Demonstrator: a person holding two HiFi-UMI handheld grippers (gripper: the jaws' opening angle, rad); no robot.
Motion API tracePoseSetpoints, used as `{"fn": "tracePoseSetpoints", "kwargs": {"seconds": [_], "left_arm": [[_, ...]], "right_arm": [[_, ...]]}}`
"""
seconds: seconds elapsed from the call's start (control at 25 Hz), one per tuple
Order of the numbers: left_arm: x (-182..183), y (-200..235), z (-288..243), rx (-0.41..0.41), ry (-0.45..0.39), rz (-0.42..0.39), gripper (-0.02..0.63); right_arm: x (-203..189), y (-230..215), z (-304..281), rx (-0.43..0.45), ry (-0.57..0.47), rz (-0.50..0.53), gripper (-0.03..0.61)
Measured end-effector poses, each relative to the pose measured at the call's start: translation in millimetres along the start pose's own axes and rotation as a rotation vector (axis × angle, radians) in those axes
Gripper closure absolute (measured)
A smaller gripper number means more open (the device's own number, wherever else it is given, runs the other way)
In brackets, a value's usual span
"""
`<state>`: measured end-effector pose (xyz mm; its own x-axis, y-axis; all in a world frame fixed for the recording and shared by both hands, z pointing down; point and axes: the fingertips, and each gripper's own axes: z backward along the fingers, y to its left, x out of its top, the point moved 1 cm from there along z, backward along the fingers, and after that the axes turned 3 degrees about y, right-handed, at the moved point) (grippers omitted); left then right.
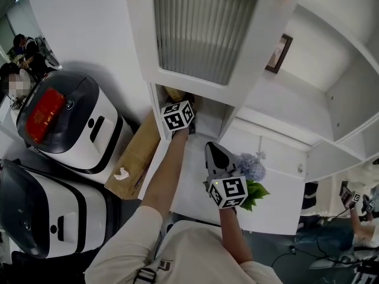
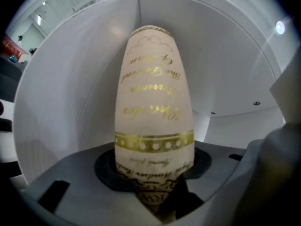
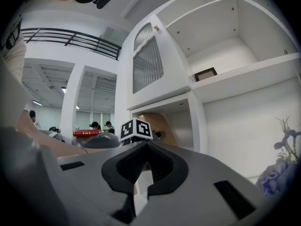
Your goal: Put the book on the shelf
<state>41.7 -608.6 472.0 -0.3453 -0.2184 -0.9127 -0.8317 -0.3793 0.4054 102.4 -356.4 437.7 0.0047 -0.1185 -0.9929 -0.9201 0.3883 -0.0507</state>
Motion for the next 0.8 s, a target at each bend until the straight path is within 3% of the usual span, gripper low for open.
{"fn": "tracePoseSetpoints", "kwargs": {"seconds": [0.32, 0.48, 0.8], "left_arm": [[0, 0, -5, -0.032, 0.001, 0.005, 0.374], [-2, 1, -1, -0.032, 0.029, -0.018, 0.295], [-9, -3, 26, -0.048, 0.061, -0.038, 0.293]], "right_arm": [[-6, 10, 3, 0.010, 0.030, 0.028, 0.552], [-9, 9, 9, -0.003, 0.050, 0.043, 0.552], [-3, 18, 20, -0.012, 0.030, 0.039, 0.552]]}}
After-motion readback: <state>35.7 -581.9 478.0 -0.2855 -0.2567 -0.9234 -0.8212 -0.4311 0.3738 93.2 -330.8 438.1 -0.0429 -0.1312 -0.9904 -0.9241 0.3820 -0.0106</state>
